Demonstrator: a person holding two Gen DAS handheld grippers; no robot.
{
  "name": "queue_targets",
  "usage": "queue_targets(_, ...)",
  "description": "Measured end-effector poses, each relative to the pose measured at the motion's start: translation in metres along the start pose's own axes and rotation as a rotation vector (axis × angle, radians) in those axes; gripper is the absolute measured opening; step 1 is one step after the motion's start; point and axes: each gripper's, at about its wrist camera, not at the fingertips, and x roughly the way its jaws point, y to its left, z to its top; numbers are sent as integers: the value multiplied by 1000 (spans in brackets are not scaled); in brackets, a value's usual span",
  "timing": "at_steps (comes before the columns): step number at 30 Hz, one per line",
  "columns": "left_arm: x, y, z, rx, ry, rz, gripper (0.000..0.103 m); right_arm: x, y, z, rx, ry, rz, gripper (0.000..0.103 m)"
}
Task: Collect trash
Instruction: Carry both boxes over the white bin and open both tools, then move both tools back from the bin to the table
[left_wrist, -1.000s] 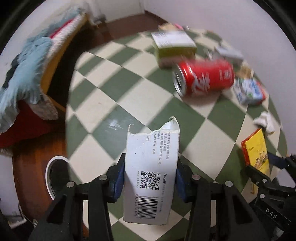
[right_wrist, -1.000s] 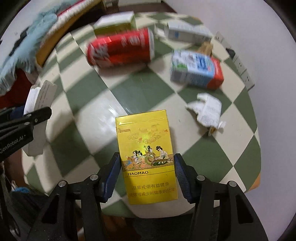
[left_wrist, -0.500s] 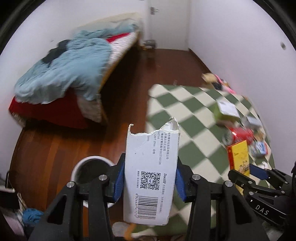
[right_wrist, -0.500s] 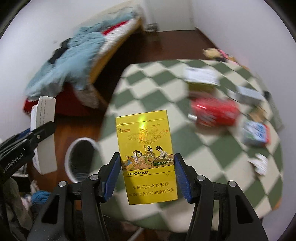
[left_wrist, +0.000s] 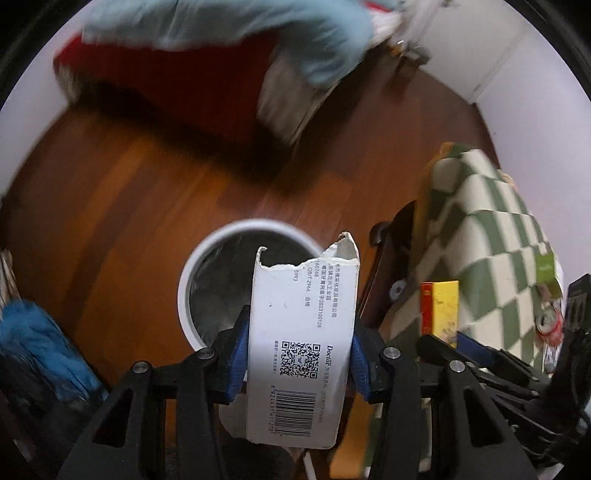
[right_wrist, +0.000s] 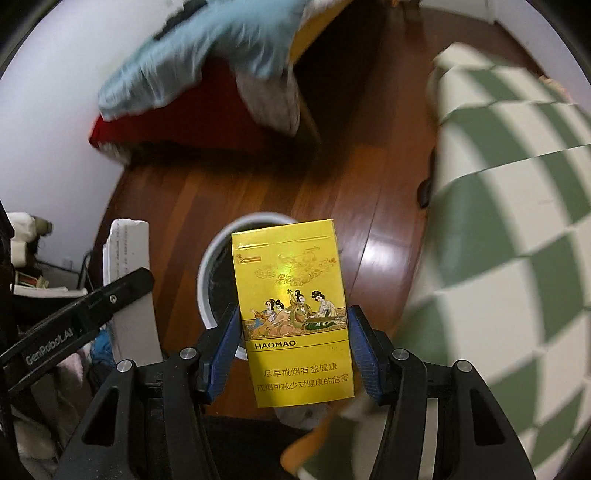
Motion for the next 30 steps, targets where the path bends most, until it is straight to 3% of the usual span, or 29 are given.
queue_targets(7,70,49,17,-74,118,16,48,98,14,13,-6,144,-30,59)
queue_targets(9,79,59,19,-95,128,26,67,116,15,17,-10,164,-36,59)
queue_targets(10,81,62,21,-102,126,34,89,122,16,18,-12,173,-35,59)
queue_targets(11,83,67,21,-108,120,47,101,128,17,19,-14,178,-39,60)
queue_targets(14,79,83,18,-127,101,83,101,148,19,26,-12,210,-23,61)
queue_targets(15,80,83,17,-128,95,93,101,152,20,27,-12,218,-14,68)
queue_targets(16,78,86,14,-131,77,114,101,157,20,28,-14,228,-7,91)
queue_targets(18,75,90,10,-127,47,137,101,162,22,27,-28,227,-10,101)
queue_targets(20,75,91,5,-116,21,183,101,165,25,27,-52,225,-41,101)
queue_targets(30,75,91,-20,-83,26,254,101,150,29,12,-101,198,-162,101)
